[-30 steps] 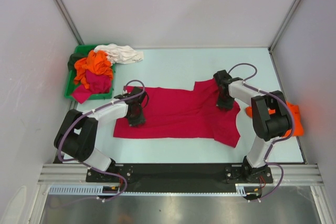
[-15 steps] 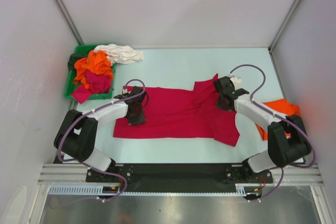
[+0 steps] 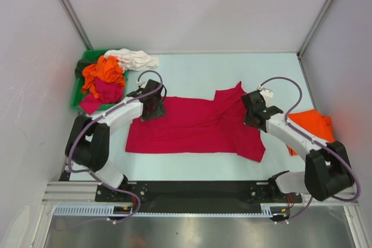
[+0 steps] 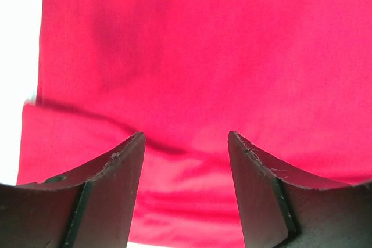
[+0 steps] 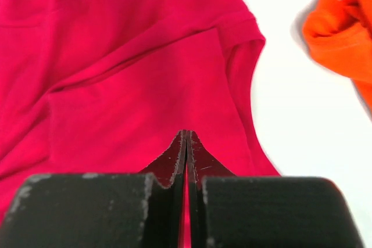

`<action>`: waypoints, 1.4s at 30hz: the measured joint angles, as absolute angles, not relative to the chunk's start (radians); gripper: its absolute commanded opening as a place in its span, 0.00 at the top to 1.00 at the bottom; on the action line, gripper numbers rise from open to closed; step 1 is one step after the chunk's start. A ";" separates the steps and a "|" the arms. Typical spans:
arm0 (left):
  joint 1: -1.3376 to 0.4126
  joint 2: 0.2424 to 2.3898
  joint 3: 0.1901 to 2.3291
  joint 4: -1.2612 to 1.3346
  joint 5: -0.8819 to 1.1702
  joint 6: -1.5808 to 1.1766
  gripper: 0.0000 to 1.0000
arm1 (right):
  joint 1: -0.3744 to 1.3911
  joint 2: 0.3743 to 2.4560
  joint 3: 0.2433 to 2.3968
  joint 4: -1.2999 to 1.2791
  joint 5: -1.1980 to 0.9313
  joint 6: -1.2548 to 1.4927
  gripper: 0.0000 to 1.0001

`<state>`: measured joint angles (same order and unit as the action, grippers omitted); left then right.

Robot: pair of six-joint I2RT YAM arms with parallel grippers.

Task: Fold and stack the t-shirts
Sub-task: Grap the side of the flattened tshirt furthest away from the robot with both arms

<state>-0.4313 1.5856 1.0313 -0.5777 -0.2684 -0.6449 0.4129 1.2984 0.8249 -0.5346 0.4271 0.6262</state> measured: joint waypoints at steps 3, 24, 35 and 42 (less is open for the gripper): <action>-0.393 1.663 1.080 -0.545 -0.260 -0.646 0.34 | 0.400 1.387 0.826 -0.499 0.414 0.624 1.00; -0.330 1.920 1.374 -0.538 -0.216 -0.601 0.37 | 0.331 1.885 1.301 -0.373 0.359 0.554 1.00; -0.330 1.987 1.392 -0.544 -0.183 -0.597 0.39 | 0.331 2.049 1.427 -0.384 0.331 0.541 1.00; -0.329 2.061 1.486 -0.588 -0.173 -0.593 0.41 | 0.328 2.116 1.518 -0.396 0.323 0.537 1.00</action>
